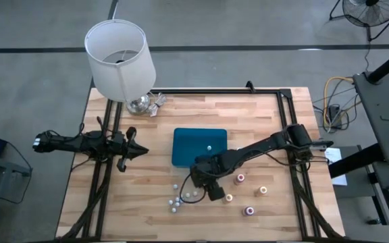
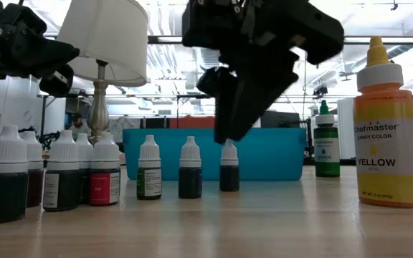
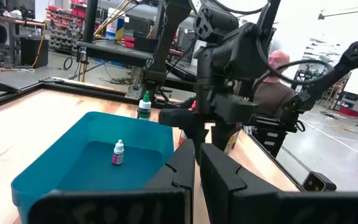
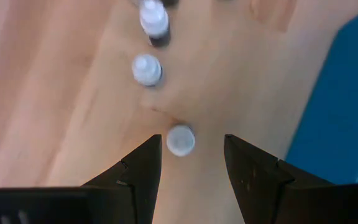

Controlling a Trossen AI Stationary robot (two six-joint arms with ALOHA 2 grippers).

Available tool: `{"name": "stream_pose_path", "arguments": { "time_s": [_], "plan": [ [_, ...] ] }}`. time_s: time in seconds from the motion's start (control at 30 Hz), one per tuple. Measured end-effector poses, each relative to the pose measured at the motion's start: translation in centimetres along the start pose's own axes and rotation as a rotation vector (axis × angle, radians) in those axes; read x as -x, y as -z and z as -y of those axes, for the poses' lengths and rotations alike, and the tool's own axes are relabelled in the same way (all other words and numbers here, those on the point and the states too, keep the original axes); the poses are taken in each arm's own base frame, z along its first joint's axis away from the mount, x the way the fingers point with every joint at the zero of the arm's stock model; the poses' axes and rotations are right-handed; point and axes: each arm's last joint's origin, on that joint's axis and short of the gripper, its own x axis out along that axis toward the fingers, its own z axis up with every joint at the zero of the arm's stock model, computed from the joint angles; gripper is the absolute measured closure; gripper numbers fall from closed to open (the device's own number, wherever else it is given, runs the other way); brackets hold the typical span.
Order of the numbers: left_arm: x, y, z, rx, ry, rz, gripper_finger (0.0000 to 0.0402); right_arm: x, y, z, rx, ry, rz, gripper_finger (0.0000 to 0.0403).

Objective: Pick & Place food coloring
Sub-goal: Put the top right small green food coloring bottle into the blue bin

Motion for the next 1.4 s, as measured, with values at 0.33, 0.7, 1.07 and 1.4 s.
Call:
{"name": "stream_pose_path", "arguments": {
  "time_s": [0.33, 0.7, 1.07, 1.4],
  "plan": [
    [0.0, 0.0, 0.0, 0.0, 0.001, -0.001, 0.0402, -1.3, 0.2, 0.1, -0.005, -0.002, -0.026, 0.0236],
    [0.0, 0.0, 0.0, 0.0, -0.001, -0.003, 0.0402, -1.4, 0.3, 0.1, -0.002, -0.011, -0.031, 0.0236],
    [0.0, 0.0, 0.0, 0.0, -0.001, -0.003, 0.0402, -1.5, 0.2, -0.7, 0.036, -0.035, -0.029, 0.0253],
    [0.0, 0.0, 0.0, 0.0, 0.0, -0.003, 0.0402, -1.5, 0.1, -0.7, 0.048, -0.038, -0.013, 0.0278]
  ]
}}
